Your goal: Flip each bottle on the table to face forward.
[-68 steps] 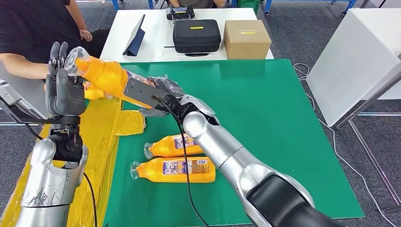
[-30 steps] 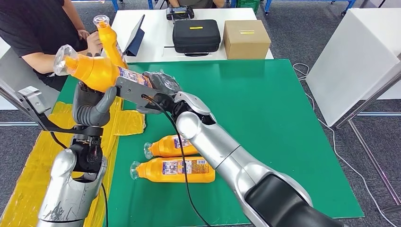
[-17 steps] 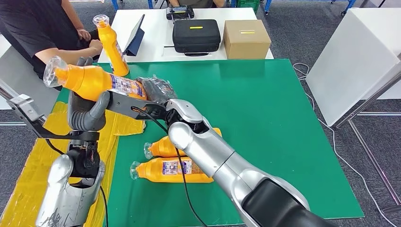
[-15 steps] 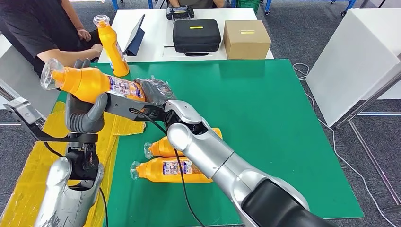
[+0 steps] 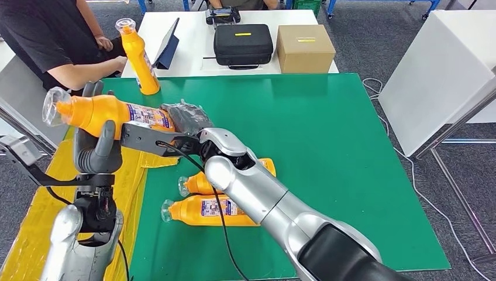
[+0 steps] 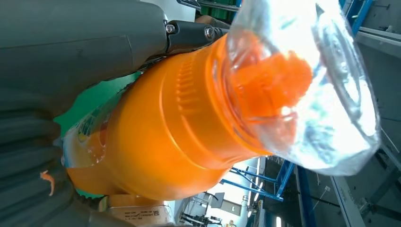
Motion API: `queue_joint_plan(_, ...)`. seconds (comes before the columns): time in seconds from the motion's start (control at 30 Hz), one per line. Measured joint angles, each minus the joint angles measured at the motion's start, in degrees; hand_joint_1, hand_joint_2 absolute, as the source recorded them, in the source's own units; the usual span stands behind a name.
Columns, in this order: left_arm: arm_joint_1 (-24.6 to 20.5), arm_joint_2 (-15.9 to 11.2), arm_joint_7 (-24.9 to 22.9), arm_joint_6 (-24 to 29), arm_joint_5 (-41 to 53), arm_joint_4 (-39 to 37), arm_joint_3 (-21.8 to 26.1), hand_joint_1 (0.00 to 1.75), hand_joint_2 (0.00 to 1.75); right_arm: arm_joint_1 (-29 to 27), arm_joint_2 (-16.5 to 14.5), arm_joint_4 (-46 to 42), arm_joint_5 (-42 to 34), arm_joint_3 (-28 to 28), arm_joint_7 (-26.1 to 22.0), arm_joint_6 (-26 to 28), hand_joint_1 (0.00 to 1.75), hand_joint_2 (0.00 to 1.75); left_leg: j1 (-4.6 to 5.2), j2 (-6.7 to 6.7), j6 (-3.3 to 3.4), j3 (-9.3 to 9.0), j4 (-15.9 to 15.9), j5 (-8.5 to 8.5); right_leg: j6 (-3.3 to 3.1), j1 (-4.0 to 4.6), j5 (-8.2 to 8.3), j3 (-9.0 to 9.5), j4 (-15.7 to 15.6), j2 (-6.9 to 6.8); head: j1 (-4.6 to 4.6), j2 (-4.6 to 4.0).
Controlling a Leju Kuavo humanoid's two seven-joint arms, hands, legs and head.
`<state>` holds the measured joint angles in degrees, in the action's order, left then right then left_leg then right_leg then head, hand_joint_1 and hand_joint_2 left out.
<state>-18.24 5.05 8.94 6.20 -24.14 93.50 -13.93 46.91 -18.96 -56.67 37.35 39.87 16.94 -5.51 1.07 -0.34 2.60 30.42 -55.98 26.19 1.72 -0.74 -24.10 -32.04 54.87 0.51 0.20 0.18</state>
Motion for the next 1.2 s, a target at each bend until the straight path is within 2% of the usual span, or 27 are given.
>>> queue_joint_plan(0.43, -0.07, -0.07, -0.32, -1.86, 0.69, 0.27, -0.05, 0.0, 0.0, 1.24, 4.81, -3.2, -0.97, -7.4, 0.2, 1.26, 1.75, 1.75, 0.01, 0.01, 0.0, 0.0, -0.09, 0.0, 0.01, 0.0, 0.01, 0.0, 0.0, 0.0, 0.0, 0.0)
queue_joint_plan(0.87, -2.47, -0.05, -0.87, -2.68, -0.5, -1.74, -2.36, 0.0, 0.0, 1.51, 7.06, -4.2, -3.1, -8.9, 0.26, 1.59, 1.75, 1.75, 0.01, 0.02, 0.0, 0.01, -0.09, 0.0, 0.01, 0.0, 0.01, 0.0, 0.0, 0.0, -0.01, -0.01)
queue_joint_plan(1.0, -2.85, -0.04, -0.79, -2.67, -0.98, -2.37, -3.28, 0.0, 1.75, 1.66, 7.0, -4.25, -4.04, -8.87, 0.14, 2.31, 1.75, 1.75, 0.01, 0.01, 0.0, 0.02, -0.09, 0.0, 0.01, 0.0, 0.01, 0.0, 0.0, 0.0, 0.0, 0.0)
queue_joint_plan(1.2, -2.95, -0.04, 0.24, -1.49, -0.26, -3.46, -4.3, 0.0, 1.75, 1.76, 5.18, -4.27, -6.37, -8.46, -0.67, 5.13, 1.75, 1.75, 0.0, 0.03, 0.0, 0.04, -0.09, 0.0, 0.01, 0.01, 0.01, -0.02, 0.0, 0.01, -0.01, 0.0)
